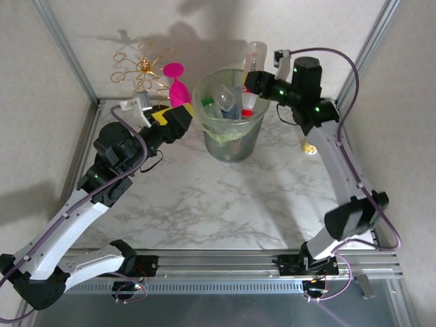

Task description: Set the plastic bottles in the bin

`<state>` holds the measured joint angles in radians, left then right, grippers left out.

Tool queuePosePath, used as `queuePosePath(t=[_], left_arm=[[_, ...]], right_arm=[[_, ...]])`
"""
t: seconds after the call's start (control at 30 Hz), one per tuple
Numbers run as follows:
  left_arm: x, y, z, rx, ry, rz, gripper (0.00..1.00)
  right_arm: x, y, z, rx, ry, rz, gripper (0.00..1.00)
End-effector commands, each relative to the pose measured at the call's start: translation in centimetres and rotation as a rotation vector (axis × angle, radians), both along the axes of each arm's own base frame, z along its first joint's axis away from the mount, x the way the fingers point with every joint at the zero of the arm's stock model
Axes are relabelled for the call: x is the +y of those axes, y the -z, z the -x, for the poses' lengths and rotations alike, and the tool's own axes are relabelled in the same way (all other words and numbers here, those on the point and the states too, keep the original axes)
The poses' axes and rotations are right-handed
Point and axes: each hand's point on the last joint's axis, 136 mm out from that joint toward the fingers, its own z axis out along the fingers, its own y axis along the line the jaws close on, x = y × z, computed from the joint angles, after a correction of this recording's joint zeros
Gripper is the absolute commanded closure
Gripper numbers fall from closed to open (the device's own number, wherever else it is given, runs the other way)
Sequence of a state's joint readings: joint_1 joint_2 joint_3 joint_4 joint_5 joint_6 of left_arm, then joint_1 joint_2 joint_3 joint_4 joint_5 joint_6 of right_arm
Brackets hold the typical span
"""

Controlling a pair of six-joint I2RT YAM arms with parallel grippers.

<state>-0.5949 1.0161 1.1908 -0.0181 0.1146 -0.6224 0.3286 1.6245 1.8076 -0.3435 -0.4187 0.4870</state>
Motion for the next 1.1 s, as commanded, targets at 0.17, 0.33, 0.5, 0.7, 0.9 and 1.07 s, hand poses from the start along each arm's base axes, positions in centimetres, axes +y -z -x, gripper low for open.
queuePosePath(t=[0.17,0.33,0.5,0.7,0.9,1.07], left_arm=[[0.3,1.2,0.1,0.000,-0.022,-0.077,0.08],[0.3,2.0,-0.1,0.011,-0.028,-0.090,0.08],[0.2,2.5,-0.2,0.019,-0.027,-0.087,0.08],[0.4,2.7,-0.6,0.028,-0.048,-0.079,0.08],[0.9,2.8,-1.1,0.035,-0.088,-0.092,0.08],[1.6,3.1,-2.5,0.066,-0.166,-0.136,0.11]], right_arm=[[-2.6,5.6,-6.4,0.059,0.206,0.252,0.58],[-1.2,8.6,-5.7,0.134,0.163,0.206,0.58],[0.3,10.9,-3.9,0.183,0.114,0.164,0.53],[0.7,12.7,-3.4,0.218,0.115,0.185,0.37],[-1.6,8.8,-4.1,0.116,0.213,0.251,0.23],[-4.2,5.7,-4.1,0.035,0.322,0.289,0.27]])
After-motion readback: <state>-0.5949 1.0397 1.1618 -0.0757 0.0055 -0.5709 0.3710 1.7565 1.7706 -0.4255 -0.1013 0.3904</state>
